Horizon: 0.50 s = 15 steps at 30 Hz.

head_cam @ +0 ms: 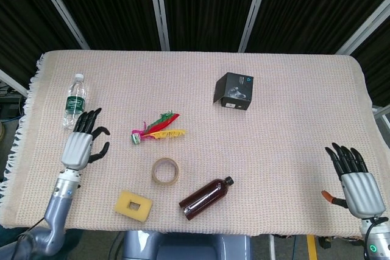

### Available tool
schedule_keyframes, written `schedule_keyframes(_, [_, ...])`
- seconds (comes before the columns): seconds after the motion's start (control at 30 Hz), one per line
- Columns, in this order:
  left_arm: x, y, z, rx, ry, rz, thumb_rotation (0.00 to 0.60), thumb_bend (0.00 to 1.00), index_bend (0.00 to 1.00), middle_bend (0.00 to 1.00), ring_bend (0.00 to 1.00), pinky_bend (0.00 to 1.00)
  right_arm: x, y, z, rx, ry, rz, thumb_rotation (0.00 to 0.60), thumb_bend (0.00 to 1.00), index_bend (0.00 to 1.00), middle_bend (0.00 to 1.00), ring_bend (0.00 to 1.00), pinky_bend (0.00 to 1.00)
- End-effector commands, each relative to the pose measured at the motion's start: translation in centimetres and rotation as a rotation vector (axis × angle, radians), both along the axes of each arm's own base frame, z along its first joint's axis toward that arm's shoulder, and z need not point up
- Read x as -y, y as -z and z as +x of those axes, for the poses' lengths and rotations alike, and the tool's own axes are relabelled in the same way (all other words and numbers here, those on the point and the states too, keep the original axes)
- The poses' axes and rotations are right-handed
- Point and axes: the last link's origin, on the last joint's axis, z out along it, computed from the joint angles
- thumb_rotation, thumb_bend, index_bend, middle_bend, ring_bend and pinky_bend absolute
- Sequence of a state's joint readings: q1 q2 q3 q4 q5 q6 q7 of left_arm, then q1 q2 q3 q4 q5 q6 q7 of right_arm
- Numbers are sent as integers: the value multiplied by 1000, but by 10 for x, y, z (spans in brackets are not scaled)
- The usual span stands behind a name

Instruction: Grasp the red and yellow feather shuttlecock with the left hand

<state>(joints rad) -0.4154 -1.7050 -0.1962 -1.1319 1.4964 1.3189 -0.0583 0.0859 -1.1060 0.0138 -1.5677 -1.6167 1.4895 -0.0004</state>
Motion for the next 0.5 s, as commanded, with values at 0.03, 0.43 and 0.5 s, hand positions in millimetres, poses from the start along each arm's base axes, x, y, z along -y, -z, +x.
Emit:
schedule_keyframes(0.03, [-27, 30, 27, 78, -10, -11, 600, 395, 436, 0, 0, 0, -1, -1, -2, 7, -9, 9, 600, 3, 0, 0, 0, 0])
schedule_keyframes(0.43, [-57, 75, 74, 79, 22, -30, 600, 342, 407, 0, 0, 0, 0, -7, -6, 21, 1, 5, 600, 2, 0, 0, 0, 0])
schedule_keyframes(0.5, [-60, 78, 77, 65, 16, -29, 600, 331, 403, 0, 0, 0, 1, -7, -7, 22, 9, 9, 600, 2, 0, 0, 0, 0])
